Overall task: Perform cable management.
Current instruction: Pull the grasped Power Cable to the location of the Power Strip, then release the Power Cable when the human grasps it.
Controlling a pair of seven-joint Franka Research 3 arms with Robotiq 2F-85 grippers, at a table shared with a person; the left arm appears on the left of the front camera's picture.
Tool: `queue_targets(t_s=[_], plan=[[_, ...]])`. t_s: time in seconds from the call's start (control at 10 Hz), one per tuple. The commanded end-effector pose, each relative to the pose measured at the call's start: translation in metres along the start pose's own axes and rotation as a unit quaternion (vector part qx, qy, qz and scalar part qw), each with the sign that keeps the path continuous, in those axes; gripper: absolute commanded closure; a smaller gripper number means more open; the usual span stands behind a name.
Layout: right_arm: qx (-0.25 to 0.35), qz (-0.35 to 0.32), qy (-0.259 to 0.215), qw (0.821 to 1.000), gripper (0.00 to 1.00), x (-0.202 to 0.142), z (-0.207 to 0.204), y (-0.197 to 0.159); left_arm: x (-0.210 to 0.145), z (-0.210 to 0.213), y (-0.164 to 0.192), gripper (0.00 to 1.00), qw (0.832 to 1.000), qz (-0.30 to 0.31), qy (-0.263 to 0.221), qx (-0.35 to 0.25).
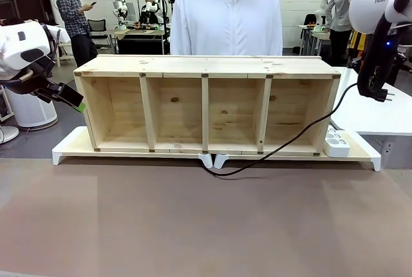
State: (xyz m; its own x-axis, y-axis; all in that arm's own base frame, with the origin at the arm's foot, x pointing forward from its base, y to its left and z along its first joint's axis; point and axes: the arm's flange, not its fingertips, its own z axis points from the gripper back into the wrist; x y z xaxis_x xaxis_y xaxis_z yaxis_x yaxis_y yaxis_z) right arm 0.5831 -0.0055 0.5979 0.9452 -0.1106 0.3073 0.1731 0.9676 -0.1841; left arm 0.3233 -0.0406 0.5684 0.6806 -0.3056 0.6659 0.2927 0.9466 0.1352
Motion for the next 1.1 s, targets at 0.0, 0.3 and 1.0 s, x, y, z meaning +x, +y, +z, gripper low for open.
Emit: queue_targets(t_s=[0.0,0.3,1.0], plan=[[0.01,0.006,0.003,1.0,0.89,0.0075,0.0043,-0.0028,-0.0002,0.0002,0.0005,0.0,1.0,0.004,0.0,0.0],[0.0,0.0,0.0,1.0,0.89,0.0003,0.0009,-0.0002,-0.0002,0.0002,0.0005,0.0,1.0,0.004,0.0,0.0],[0.0,0.0,0.0,1.0,0.89,0.0003,0.0009,-0.0002,-0.0002,0.0002,0.0005,0.0,1.0,0.004,0.0,0.0]])
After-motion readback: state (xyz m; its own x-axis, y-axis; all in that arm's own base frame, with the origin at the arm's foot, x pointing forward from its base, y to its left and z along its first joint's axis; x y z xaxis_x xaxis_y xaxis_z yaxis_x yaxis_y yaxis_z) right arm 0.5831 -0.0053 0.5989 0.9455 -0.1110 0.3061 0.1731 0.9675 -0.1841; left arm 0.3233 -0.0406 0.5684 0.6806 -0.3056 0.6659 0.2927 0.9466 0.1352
